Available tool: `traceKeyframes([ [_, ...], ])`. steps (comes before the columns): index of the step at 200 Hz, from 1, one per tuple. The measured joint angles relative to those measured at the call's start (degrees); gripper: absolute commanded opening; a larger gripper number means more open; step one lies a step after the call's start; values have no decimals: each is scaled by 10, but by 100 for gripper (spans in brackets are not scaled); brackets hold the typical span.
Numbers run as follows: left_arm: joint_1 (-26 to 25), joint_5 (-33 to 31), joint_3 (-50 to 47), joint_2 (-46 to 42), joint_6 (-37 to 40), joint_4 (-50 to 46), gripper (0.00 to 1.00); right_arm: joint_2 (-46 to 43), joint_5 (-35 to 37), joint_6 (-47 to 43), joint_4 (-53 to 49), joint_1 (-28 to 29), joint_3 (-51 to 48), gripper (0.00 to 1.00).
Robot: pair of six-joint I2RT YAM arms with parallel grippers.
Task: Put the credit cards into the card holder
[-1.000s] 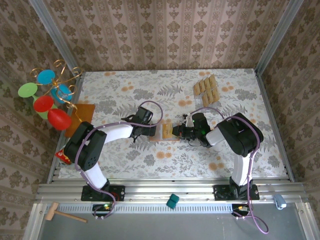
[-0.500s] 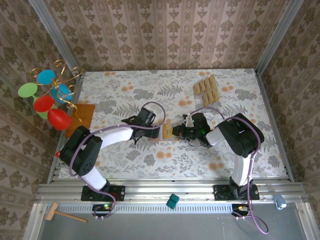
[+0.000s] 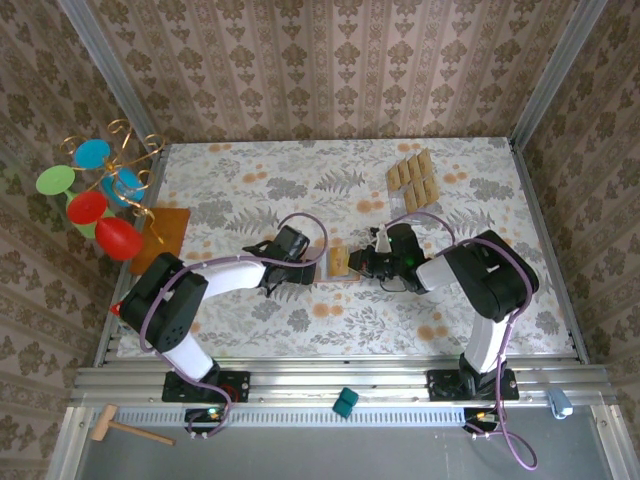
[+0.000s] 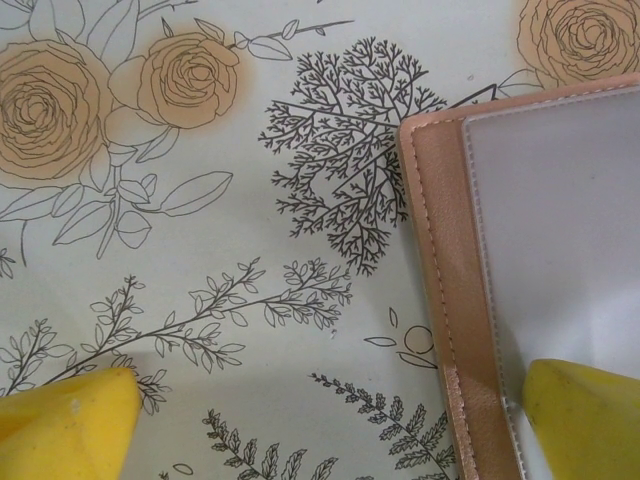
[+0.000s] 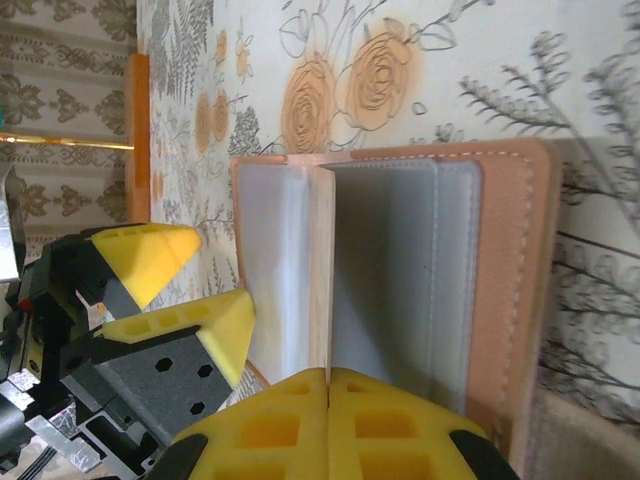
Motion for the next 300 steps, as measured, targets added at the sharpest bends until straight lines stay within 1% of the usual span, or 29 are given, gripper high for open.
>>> traceKeyframes([
  [97, 0, 0, -13, -9, -5, 14, 100, -1, 3, 4, 13, -11, -24, 0],
  [133, 1, 0, -13, -10, -7, 13, 100, -22, 2, 5, 11, -11, -24, 0],
  [186, 0, 0, -16, -10, -8, 18, 100, -39, 3, 4, 12, 4, -19, 0],
  [251, 0, 0, -16, -10, -9, 18, 100, 18, 3, 23, 96, 11, -16, 0],
  [300, 0, 0, -16, -10, -9, 18, 100, 28, 3, 33, 119, 11, -16, 0],
])
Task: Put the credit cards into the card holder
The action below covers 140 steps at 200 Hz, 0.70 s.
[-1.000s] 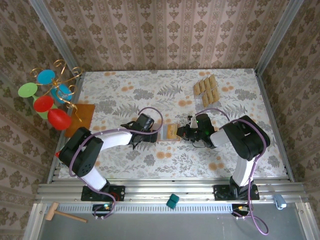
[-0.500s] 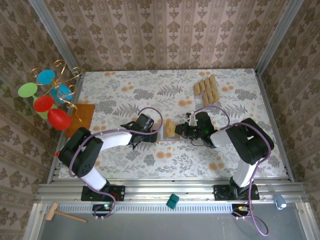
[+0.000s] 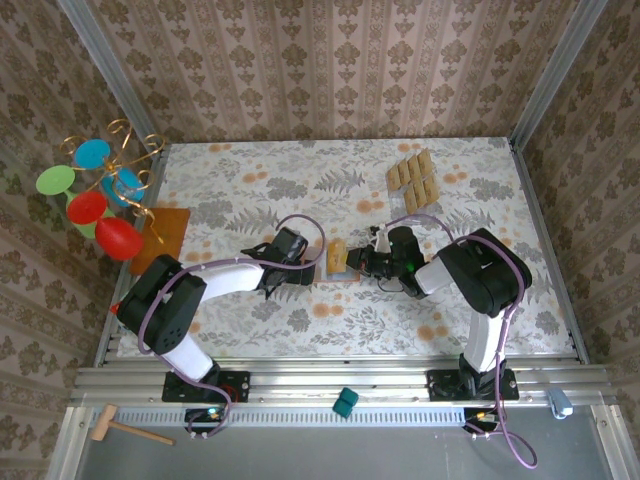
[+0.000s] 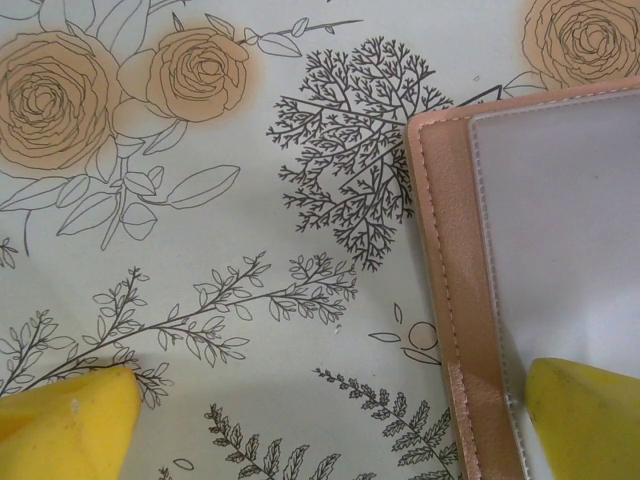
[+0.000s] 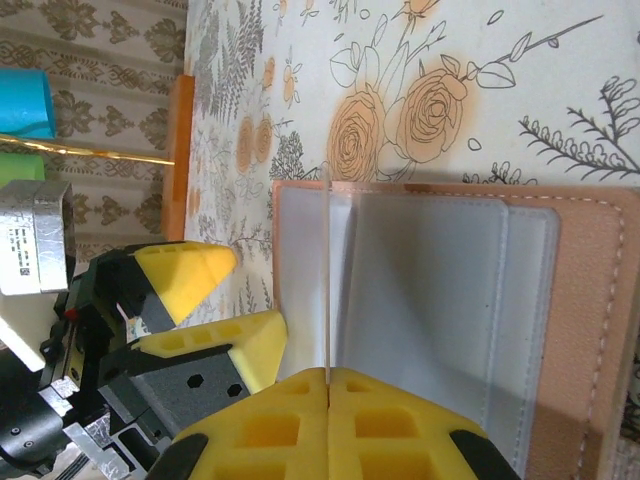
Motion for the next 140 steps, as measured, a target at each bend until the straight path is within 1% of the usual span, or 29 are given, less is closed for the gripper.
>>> traceKeyframes([
  [140, 0, -2, 0, -2, 0, -3, 100, 30, 0, 3, 20, 11, 3, 0],
])
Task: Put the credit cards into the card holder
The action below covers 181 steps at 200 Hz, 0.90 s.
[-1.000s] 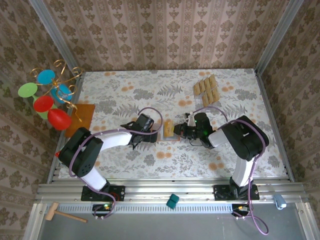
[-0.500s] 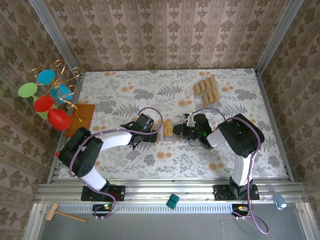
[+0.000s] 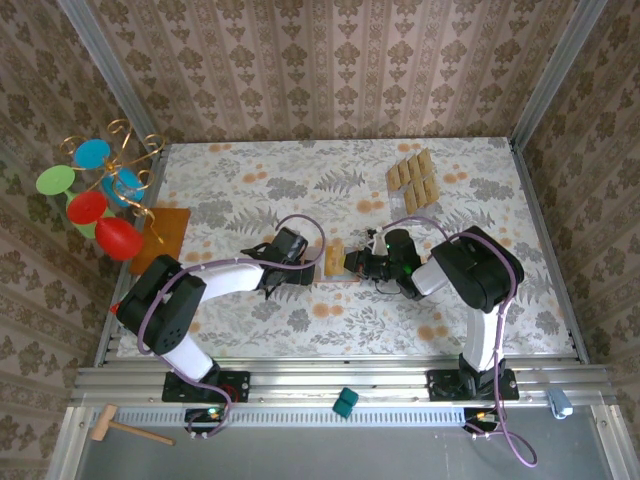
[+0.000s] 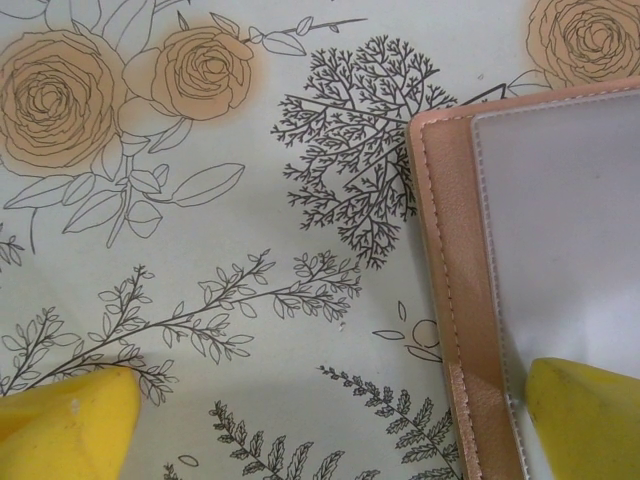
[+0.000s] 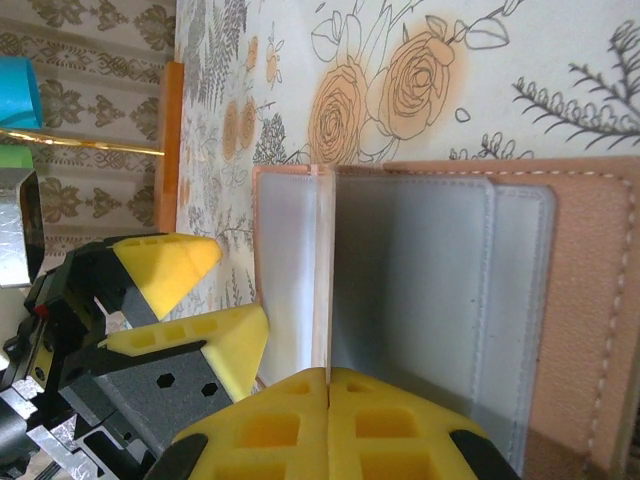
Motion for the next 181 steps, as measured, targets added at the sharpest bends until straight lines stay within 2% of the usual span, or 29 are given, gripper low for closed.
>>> traceKeyframes([
  [181, 0, -2, 0, 0, 0, -1, 100, 5, 14, 2, 35, 4, -19, 0],
])
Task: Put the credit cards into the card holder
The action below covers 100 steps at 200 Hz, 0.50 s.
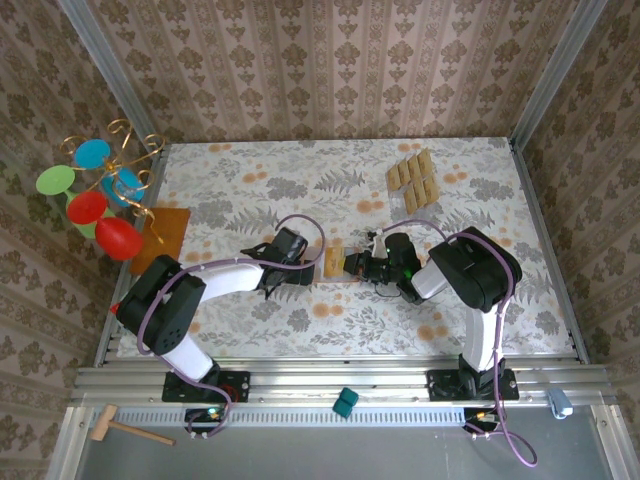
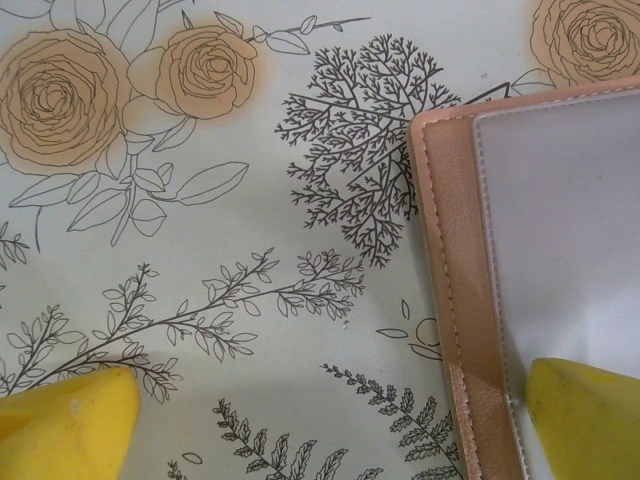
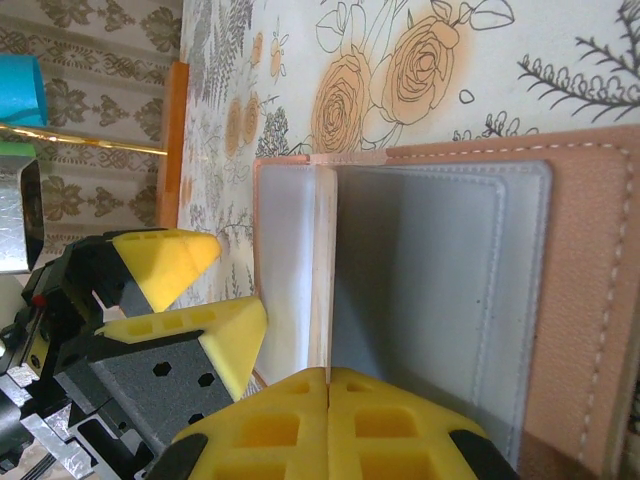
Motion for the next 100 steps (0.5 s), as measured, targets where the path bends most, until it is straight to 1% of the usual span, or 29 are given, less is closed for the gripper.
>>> traceKeyframes([
  [100, 0, 0, 0, 0, 0, 0, 100, -9, 3, 0, -7, -10, -7, 0],
])
